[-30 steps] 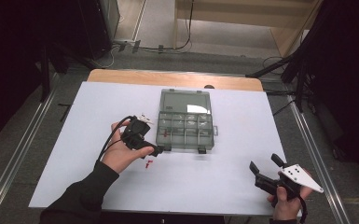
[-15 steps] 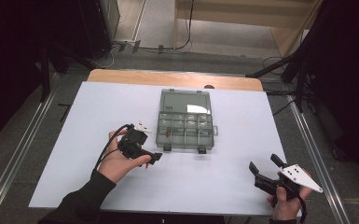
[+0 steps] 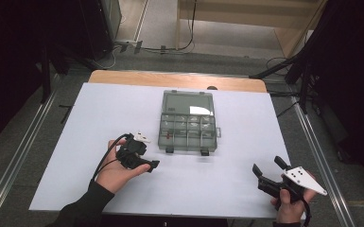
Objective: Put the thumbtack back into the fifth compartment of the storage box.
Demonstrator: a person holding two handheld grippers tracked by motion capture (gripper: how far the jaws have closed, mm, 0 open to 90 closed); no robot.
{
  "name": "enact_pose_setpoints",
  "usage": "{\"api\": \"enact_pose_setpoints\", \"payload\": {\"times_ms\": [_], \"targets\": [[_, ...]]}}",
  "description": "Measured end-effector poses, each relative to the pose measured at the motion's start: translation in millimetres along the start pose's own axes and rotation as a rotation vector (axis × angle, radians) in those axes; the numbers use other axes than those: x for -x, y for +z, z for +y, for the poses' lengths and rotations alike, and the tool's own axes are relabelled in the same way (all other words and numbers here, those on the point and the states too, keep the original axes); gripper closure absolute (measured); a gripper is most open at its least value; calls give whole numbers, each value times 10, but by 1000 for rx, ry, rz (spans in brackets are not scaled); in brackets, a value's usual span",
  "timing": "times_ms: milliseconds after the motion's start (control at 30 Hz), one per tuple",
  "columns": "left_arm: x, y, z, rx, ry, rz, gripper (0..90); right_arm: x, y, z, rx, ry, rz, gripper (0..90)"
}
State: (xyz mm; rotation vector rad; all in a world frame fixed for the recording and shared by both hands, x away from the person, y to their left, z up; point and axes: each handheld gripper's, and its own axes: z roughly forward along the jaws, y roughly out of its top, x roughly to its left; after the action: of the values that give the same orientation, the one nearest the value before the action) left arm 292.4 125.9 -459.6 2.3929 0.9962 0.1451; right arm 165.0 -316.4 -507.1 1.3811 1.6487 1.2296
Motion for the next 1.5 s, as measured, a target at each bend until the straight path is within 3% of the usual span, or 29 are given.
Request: {"api": "enact_pose_setpoints", "payload": {"times_ms": [167, 300, 500, 800, 1100, 1233, 1500], "targets": [[-30, 12, -68, -10, -24, 11, 398, -7, 4, -2, -4, 1, 1, 129], [-50, 6, -112, -15, -52, 47, 439, -4, 0, 0, -2, 2, -1, 129], [-57, 33, -172, -25, -83, 11, 510, 0, 0, 0, 0, 0, -1, 129], [-22, 75, -190, -45, -74, -14, 669, 16, 1, -2, 3, -2, -5, 130], [38, 136, -205, -52, -64, 38, 764, 17, -3, -2, 4, 3, -7, 131], [78, 147, -215, -49, -33, 83, 820, 9, 0, -3, -1, 0, -6, 132], [73, 143, -223, -44, -13, 79, 852, 9, 1, -1, 1, -4, -11, 133]]}}
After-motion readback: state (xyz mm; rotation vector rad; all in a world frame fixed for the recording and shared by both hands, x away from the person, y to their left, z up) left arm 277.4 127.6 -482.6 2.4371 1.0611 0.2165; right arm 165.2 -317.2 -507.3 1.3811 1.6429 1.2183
